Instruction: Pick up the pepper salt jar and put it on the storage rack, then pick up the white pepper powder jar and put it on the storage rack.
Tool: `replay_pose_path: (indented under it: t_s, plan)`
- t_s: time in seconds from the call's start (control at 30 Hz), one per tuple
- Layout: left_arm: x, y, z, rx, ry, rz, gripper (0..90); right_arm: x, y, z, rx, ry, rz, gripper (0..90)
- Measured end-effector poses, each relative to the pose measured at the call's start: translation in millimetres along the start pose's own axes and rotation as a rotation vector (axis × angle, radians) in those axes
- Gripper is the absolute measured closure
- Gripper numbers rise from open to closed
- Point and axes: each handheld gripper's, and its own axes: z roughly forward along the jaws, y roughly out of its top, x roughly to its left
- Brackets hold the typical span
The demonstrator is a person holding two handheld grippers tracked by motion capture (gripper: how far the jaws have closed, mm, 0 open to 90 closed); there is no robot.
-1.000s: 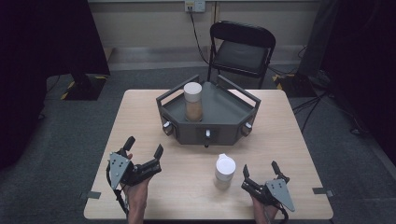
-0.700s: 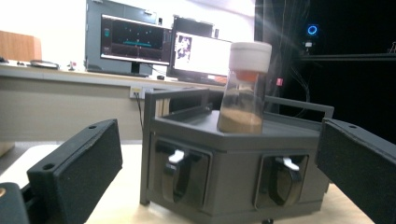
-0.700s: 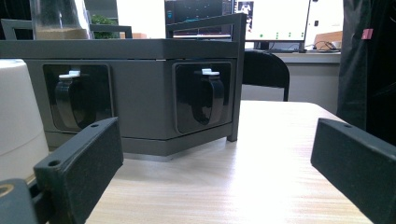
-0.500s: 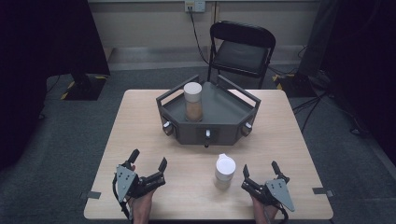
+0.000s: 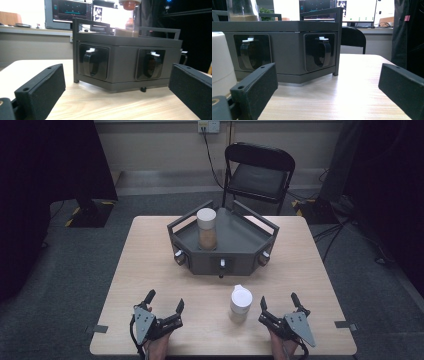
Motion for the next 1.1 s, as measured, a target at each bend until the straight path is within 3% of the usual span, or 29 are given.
replay_pose_path:
  t_s: [0.47,1.1]
  plan:
    - [-5.1,-14.0,6.5,0.028,0.039,0.069,0.2,0.3,0.0,0.0,0.000,-0.002,0.000,1.1]
    - [-7.6,-12.3,8.8,0.041,0.057,0.067,0.1,0.7,1.0,0.5,0.006,-0.007,0.005,1.0]
